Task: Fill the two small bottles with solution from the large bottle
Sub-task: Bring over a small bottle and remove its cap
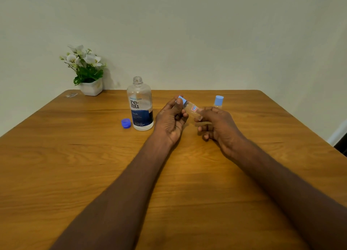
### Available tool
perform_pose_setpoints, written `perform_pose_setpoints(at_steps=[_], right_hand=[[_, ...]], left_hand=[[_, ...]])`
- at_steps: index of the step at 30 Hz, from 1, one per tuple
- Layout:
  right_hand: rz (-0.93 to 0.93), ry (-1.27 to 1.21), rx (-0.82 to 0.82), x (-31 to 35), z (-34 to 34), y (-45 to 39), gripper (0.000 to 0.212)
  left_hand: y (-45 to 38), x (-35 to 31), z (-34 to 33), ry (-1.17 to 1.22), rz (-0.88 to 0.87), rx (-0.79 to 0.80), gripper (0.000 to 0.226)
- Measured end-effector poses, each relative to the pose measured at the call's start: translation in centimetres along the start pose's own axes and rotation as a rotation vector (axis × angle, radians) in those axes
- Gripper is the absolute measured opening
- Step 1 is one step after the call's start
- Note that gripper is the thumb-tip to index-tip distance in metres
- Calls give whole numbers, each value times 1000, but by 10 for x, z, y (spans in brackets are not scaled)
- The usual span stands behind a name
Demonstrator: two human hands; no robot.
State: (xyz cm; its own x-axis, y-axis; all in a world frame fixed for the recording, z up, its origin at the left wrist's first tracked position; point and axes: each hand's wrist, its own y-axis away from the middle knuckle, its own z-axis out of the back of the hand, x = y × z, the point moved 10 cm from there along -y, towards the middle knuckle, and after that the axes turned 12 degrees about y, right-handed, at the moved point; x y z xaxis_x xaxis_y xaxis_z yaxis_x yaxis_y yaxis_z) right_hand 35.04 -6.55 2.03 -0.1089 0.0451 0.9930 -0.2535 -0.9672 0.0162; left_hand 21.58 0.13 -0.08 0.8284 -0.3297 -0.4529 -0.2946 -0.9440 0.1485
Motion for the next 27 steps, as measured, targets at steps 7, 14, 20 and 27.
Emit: perform_pose_setpoints(at_steps=[7, 14, 20, 27], right_hand=[[-2, 2, -2, -3, 2, -1, 24], [1, -10, 91, 2, -6, 1, 31], [19, 4, 19, 1, 1, -2, 26], [-3, 2, 70, 2, -6, 0, 35]], left_hand=[[1, 0, -3, 12, 9, 22, 18], [0, 0, -1, 37, 21, 12, 18], [1, 1, -3, 8, 26, 26, 19], [-3, 1, 0, 14, 39, 24, 28]])
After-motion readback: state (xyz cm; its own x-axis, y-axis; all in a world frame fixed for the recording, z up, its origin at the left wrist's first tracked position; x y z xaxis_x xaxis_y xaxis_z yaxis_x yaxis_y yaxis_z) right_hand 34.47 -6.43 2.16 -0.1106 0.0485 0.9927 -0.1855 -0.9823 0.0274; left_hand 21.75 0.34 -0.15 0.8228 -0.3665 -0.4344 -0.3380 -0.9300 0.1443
